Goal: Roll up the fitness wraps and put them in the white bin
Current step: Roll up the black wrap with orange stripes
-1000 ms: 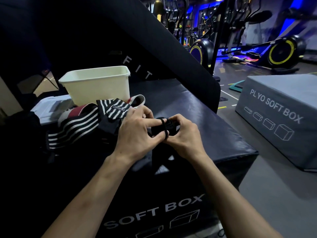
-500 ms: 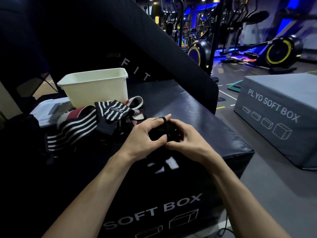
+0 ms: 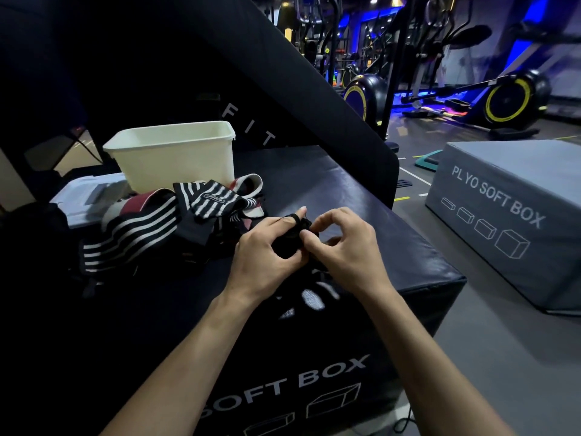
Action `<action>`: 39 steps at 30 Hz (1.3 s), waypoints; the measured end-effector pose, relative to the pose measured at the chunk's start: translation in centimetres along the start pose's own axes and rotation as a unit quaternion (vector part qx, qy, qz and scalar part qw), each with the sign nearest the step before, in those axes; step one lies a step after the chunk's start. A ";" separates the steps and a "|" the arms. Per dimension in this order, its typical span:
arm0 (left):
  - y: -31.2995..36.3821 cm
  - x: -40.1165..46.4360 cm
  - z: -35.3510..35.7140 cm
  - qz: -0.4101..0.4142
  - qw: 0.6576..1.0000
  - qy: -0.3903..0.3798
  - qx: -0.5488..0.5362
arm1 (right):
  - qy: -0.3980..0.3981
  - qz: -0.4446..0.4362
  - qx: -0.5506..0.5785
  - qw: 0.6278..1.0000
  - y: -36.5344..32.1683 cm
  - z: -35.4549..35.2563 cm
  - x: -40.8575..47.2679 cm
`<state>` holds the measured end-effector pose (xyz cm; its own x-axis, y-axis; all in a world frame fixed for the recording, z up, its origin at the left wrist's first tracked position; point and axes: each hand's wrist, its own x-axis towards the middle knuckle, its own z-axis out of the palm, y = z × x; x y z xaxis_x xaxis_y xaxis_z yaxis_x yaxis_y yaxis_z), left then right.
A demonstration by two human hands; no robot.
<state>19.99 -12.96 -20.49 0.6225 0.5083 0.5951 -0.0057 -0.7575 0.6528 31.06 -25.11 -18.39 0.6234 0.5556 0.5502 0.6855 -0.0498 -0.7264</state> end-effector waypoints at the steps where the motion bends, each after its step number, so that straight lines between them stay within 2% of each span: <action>1: 0.0 -0.1 0.1 -0.001 1.000 0.005 0.005 | 0.001 -0.005 -0.015 1.000 -0.1 0.1 0.1; 8: 0.1 -0.1 0.4 0.001 0.999 0.034 0.037 | 0.047 -0.080 -0.133 0.987 -0.9 1.8 -0.4; 18: 0.3 -0.3 0.4 0.012 0.996 0.088 0.014 | 0.019 -0.072 -0.105 0.992 0.7 1.7 0.6; 23: 0.1 -0.4 0.3 -0.003 0.997 0.077 -0.020 | -0.023 -0.042 -0.106 0.993 1.4 1.5 1.2; 28: -0.1 -0.5 -0.3 -0.008 0.996 0.009 -0.092 | -0.047 0.013 -0.053 0.997 1.9 0.5 2.1; 32: 0.3 -0.3 -0.9 -0.009 0.993 -0.022 -0.113 | -0.088 0.075 0.068 0.991 2.6 0.3 2.9; 35: 0.2 0.0 -1.2 -0.017 0.991 -0.053 -0.121 | -0.118 0.125 0.166 0.971 2.3 0.8 3.0; 39: -0.4 0.3 -1.3 -0.041 0.986 -0.065 -0.146 | -0.171 0.197 0.283 0.923 1.9 0.9 2.9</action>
<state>19.20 -11.94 -19.97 0.7254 0.4919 0.4814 -0.1634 -0.5564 0.8147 33.84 -22.89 -18.54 0.5604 0.8214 0.1057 0.0652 0.0835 -0.9944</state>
